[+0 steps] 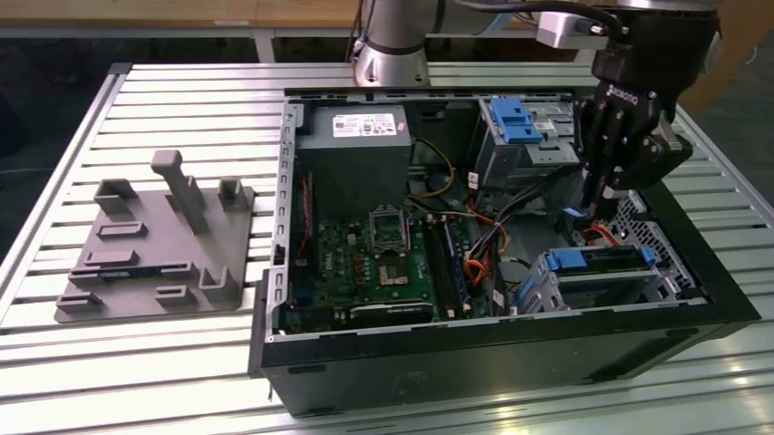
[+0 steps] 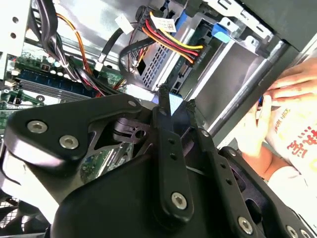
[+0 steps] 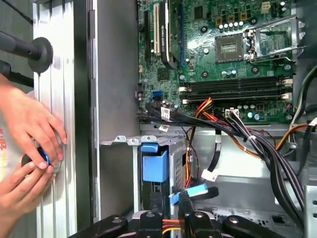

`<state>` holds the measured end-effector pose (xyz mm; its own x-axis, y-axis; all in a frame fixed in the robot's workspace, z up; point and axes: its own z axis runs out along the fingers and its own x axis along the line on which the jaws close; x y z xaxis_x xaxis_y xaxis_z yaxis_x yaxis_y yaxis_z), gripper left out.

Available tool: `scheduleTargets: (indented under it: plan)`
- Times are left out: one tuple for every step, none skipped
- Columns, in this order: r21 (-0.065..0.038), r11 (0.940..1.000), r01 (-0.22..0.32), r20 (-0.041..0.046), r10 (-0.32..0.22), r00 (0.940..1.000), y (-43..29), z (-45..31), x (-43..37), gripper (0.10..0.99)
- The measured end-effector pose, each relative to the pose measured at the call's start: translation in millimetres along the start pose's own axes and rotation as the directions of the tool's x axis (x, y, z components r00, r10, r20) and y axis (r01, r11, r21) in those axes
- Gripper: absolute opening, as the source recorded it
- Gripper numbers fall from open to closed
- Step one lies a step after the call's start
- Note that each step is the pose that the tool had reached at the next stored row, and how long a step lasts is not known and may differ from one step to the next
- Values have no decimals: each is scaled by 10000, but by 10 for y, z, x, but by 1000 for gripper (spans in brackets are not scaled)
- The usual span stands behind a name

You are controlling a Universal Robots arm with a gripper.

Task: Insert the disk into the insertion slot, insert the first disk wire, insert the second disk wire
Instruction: 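Insert the second disk wire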

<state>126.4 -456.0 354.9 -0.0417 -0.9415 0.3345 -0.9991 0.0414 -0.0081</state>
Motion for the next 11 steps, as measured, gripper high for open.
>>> scheduleTargets:
  plan:
    - [49, 10000, -41, 6, 41, 10000, 10, -12, -5, 278]
    - [77, 9999, -77, 6, 77, 10000, 23, -15, -8, 278]
    - [91, 9999, -112, 5, 112, 9999, 39, -16, -9, 278]
    - [104, 9998, -139, 8, 139, 9999, 58, -16, -9, 278]
    - [125, 9998, -157, 8, 157, 9999, 82, -16, -8, 278]
    - [140, 9998, -169, 8, 169, 9999, 112, -16, -7, 278]
    - [149, 9997, -174, 9, 174, 9998, 145, -15, -6, 278]
    - [149, 9997, -175, 11, 175, 9998, 159, -12, -4, 278]
    - [154, 9997, -163, 8, 163, 9999, 162, -8, 4, 278]
    - [170, 9998, -116, 11, 116, 9999, 162, -4, 8, 278]
    - [206, 9998, -18, 12, 18, 10000, 162, -3, 7, 278]
